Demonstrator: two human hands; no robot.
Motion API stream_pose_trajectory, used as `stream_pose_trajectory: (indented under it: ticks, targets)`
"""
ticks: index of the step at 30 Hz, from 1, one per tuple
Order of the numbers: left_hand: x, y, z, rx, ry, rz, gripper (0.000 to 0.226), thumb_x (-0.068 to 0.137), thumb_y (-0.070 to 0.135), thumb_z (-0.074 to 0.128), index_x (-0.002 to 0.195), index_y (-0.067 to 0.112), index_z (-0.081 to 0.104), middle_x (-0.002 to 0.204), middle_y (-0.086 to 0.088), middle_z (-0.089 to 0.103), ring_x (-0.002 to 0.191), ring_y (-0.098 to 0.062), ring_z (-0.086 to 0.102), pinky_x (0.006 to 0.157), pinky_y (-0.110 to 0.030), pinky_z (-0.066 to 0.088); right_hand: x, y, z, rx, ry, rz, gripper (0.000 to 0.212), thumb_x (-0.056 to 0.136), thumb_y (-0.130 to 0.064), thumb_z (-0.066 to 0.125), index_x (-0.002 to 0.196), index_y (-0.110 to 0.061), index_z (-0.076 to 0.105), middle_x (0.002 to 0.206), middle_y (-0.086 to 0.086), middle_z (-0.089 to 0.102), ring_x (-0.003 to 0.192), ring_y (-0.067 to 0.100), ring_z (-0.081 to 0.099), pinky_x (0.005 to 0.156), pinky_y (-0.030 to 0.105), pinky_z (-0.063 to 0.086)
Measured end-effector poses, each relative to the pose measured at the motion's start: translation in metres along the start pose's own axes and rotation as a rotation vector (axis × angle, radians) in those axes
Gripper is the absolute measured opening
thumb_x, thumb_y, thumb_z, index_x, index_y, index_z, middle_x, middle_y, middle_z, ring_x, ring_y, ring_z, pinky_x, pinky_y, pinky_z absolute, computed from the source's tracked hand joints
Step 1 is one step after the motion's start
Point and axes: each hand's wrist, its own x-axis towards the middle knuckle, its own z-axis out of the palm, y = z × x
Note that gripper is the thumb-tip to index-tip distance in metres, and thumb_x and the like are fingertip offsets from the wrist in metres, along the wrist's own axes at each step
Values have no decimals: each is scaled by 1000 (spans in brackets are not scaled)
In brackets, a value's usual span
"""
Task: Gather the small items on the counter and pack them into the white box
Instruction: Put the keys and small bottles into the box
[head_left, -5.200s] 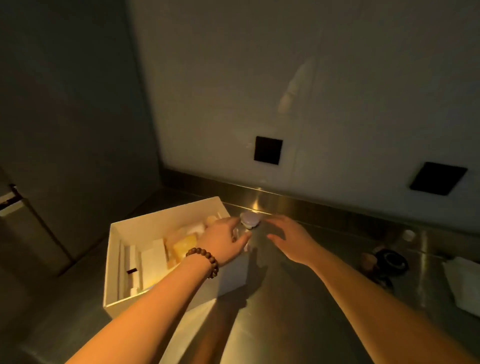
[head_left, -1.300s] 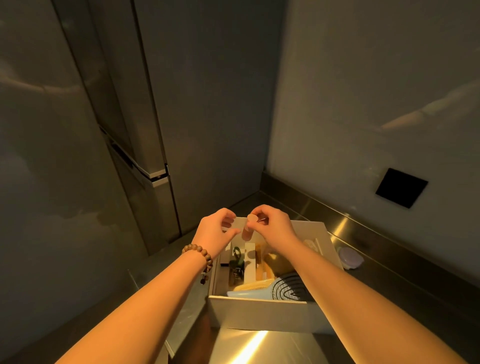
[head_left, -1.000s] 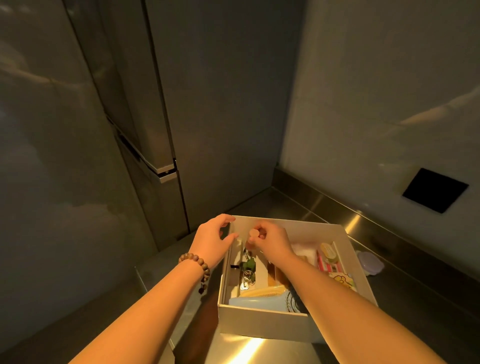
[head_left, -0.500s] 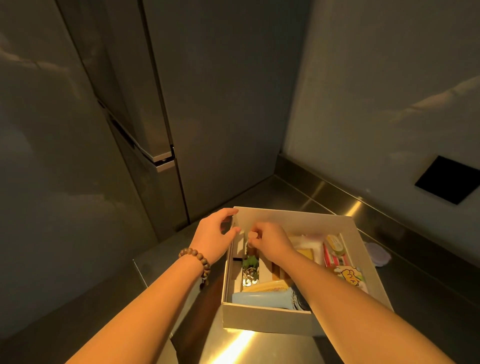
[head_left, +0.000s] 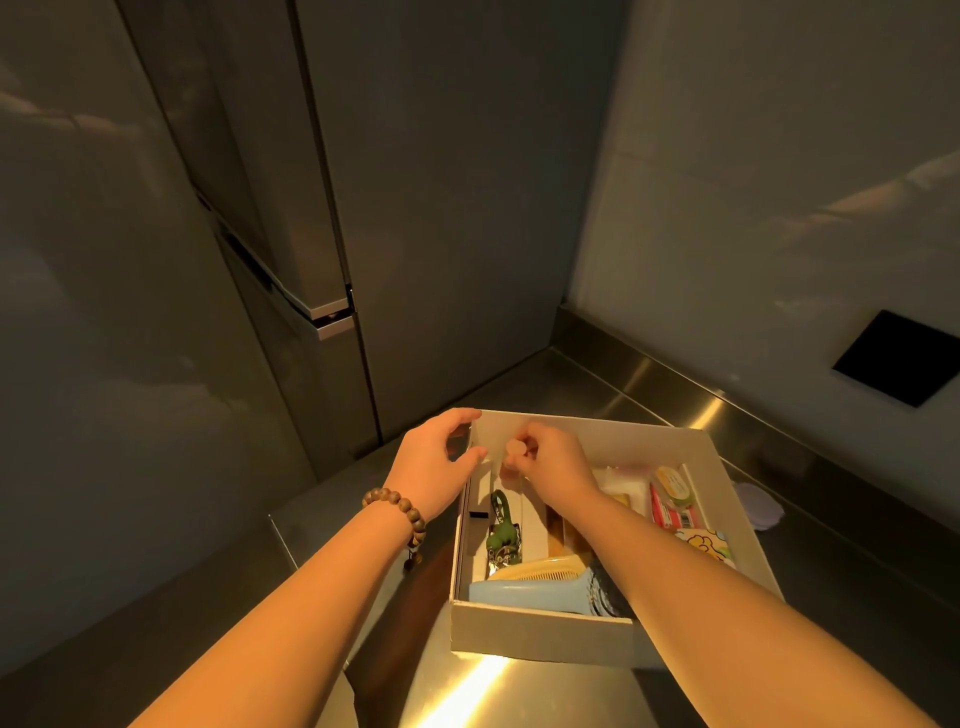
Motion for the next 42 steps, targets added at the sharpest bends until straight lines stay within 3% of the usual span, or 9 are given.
stream_pose_trajectory:
  ticks: [5, 14, 17, 21, 24, 30, 33, 36, 42]
  targets:
    - [1, -4, 0, -1, 3, -1, 44, 85, 22, 64, 126, 26, 51, 121, 6, 58, 104, 1, 49, 79, -8, 36, -4, 4, 17, -5, 39, 47, 5, 91, -21, 59, 89, -26, 59, 83, -3, 60, 72, 11, 57, 62, 15, 45]
    - [0, -4, 0, -1, -18, 2, 46, 85, 22, 64, 127, 27, 50, 122, 7, 57, 108, -2, 49, 86, -17, 41, -2, 0, 23, 5, 49, 72, 9, 88, -27, 64, 95, -24, 59, 89, -2, 63, 80, 13, 61, 77, 29, 56]
    - [-2, 0, -3, 8, -26, 12, 47, 85, 23, 64, 129, 26, 49, 124, 6, 56, 114, -8, 50, 89, -19, 40, -6, -2, 11, -11, 43, 78, 15, 86, -31, 66, 98, -25, 59, 93, -3, 64, 84, 14, 61, 71, 24, 52]
    - [-1, 20, -5, 92, -13, 61, 51, 87, 27, 61, 134, 28, 43, 133, 6, 51, 121, -10, 45, 93, -22, 34, -22, 0, -26, 73, 74, 86, 38, 86, -33, 67, 122, -24, 58, 112, -3, 64, 95, 11, 59, 63, 13, 44]
    - [0, 47, 7, 152, -47, 144, 51, 88, 32, 58, 136, 29, 41, 137, 6, 47, 125, -11, 42, 96, -22, 29, -47, 9, -68, 94, 171, 70, 38, 88, -33, 65, 123, -24, 58, 117, -3, 65, 104, 13, 60, 80, 24, 51]
    - [-9, 124, 78, 151, -179, 337, 51, 88, 36, 56, 136, 24, 42, 137, 0, 48, 126, -16, 42, 99, -23, 26, -129, 65, -164, 90, 426, 147, 31, 92, -26, 59, 123, -21, 61, 116, 4, 67, 103, 20, 62, 91, 38, 49]
    - [-23, 171, 129, 128, -280, 401, 53, 88, 38, 55, 137, 22, 41, 139, -3, 47, 126, -18, 42, 102, -30, 32, -183, 108, -203, 90, 505, 236, 32, 93, -20, 57, 125, -13, 60, 120, 9, 65, 109, 23, 60, 95, 30, 45]
    - [-46, 214, 179, 106, -356, 481, 56, 88, 40, 54, 138, 21, 40, 139, -5, 46, 127, -21, 42, 103, -33, 33, -237, 155, -228, 105, 561, 351, 27, 93, -18, 58, 119, -13, 63, 113, 10, 68, 105, 25, 63, 94, 38, 50]
    - [-111, 274, 284, 162, -561, 601, 59, 90, 41, 52, 141, 19, 34, 142, -6, 42, 129, -22, 40, 104, -30, 28, -333, 253, -252, 67, 646, 580, 30, 90, -18, 61, 119, -10, 62, 116, 10, 66, 106, 24, 62, 92, 32, 47]
